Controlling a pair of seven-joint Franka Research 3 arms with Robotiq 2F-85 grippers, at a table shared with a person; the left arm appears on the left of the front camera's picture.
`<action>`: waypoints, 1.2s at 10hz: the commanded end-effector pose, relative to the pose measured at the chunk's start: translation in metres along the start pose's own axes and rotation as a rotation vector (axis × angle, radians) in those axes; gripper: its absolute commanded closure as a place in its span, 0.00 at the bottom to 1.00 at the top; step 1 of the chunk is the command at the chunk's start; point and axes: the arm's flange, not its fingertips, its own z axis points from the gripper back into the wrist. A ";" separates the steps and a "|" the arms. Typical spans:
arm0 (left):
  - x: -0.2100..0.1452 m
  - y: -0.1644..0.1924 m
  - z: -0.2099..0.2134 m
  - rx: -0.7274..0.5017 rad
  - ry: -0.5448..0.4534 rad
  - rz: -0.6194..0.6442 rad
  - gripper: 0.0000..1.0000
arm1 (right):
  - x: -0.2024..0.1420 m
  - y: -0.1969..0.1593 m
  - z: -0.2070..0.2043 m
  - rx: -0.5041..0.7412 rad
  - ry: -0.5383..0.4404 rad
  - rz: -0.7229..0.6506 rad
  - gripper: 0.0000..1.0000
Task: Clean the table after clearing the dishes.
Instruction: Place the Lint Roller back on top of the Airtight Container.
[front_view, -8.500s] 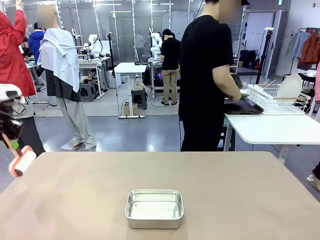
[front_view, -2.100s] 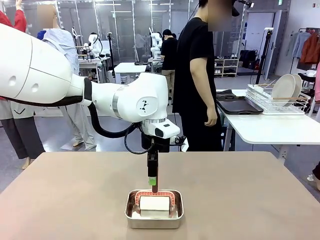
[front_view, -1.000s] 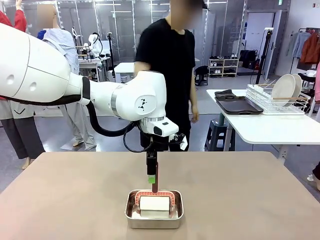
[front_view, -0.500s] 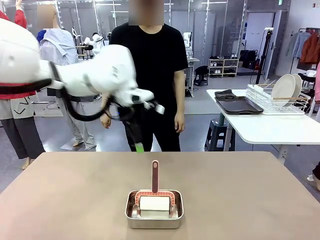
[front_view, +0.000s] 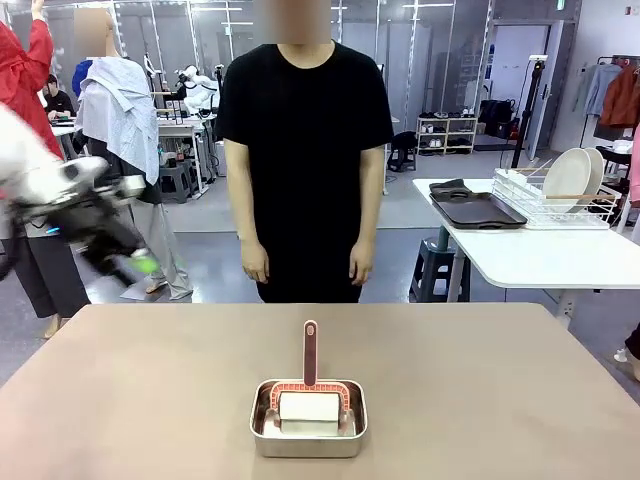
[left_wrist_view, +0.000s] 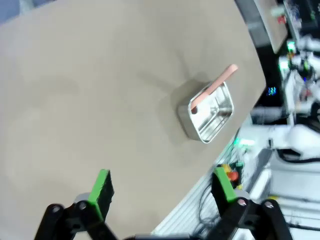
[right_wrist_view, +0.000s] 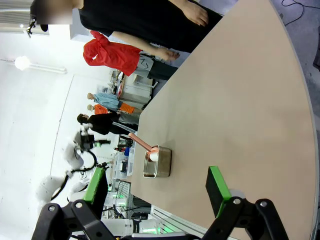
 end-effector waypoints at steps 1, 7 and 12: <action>-0.092 0.044 0.038 0.059 -0.281 0.189 0.00 | -0.005 0.002 -0.004 0.013 -0.006 0.011 0.00; -0.205 0.083 0.060 0.134 -0.587 0.400 0.00 | -0.005 0.002 -0.004 0.013 -0.006 0.011 0.00; -0.206 0.088 0.078 0.111 -0.552 0.393 0.00 | -0.005 0.002 -0.004 0.013 -0.006 0.011 0.00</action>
